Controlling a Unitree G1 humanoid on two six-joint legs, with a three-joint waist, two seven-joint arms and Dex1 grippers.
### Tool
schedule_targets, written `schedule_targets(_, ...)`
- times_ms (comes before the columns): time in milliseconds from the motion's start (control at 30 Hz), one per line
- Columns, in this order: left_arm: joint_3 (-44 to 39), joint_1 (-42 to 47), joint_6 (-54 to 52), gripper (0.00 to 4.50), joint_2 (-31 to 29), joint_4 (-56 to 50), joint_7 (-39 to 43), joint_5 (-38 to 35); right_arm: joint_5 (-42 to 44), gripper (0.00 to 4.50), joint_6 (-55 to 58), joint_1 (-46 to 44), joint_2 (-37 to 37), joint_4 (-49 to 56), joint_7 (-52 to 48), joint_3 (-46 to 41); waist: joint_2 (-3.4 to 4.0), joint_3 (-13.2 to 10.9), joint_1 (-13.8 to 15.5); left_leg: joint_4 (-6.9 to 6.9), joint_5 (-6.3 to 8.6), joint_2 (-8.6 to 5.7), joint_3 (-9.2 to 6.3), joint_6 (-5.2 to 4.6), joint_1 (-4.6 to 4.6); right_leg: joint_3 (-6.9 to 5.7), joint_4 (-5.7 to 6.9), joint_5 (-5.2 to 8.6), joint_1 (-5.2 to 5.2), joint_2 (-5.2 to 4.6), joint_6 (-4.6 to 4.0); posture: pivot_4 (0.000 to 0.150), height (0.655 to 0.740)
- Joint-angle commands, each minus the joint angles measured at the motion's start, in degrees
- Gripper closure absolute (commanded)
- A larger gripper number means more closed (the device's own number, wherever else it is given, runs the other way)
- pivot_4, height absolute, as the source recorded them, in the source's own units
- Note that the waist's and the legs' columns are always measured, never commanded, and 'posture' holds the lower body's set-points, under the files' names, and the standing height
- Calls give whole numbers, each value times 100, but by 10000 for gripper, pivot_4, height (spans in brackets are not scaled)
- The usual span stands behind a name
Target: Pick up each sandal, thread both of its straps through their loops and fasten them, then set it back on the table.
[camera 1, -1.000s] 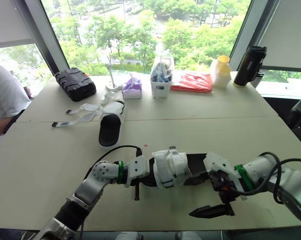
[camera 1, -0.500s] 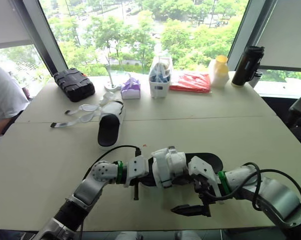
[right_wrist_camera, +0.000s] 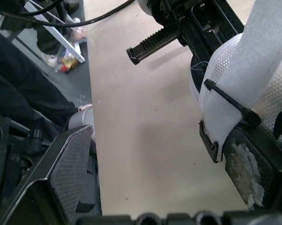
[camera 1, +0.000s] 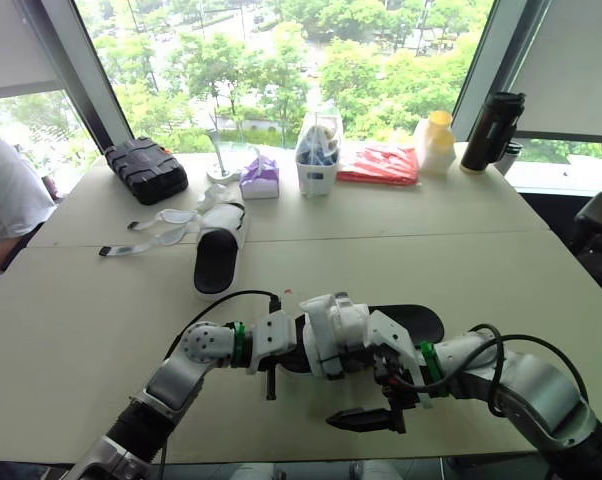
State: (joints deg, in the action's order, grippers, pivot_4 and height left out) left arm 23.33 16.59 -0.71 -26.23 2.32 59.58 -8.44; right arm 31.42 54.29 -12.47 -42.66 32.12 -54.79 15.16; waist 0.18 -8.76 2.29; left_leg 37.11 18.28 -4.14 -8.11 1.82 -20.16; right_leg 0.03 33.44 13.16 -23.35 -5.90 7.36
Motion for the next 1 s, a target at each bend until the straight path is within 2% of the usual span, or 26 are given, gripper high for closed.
schedule_targets(33, 412, -371, -481, 45000, -159, 815, -94, 621, 57, 5292, 130, -241, 159, -125, 252, -83, 2, 1, -2, 0, 0, 0, 0, 0, 0, 0, 1, 0, 0, 0, 0, 1500, 7400)
schedule_targets(200, 399, -382, -484, 45000, -136, 812, -113, 603, 27, 28566, 282, -299, 145, -205, 327, 79, 8, 4, 13, 0, 0, -2, -3, 0, 1, -1, 0, 0, -5, 0, -1, 1500, 7400)
schedule_targets(300, 394, -381, -488, 45000, -118, 811, -113, 605, -13, 44276, 295, -334, 120, -279, 351, 167, 9, 5, 20, 0, 0, -6, -3, -1, -2, -1, -2, -2, -5, -3, 0, 1500, 7400)
schedule_targets(533, 397, -381, -502, 45000, -108, 813, -118, 607, -30, 44737, 357, -339, 29, -347, 237, 360, 7, 5, 14, 0, 0, -6, -3, -1, -2, -1, -1, -1, 0, -3, -1, 1500, 7400)
schedule_targets(833, 440, -493, -570, 45000, -193, 677, -111, 616, -258, 44737, -230, 79, -1173, 40, -1016, 1288, 7, 27, 21, -5, 11, -8, -5, -18, -4, -7, -9, 1, 3, -3, 35, 1500, 7400)
schedule_targets(1000, 463, -568, -633, 45000, -255, 590, -109, 610, -447, 44737, -646, 191, -1492, 156, -1384, 1443, -15, 38, 24, -9, 21, -10, -6, -29, -6, -7, -23, 5, 5, -5, 41, 1500, 7400)
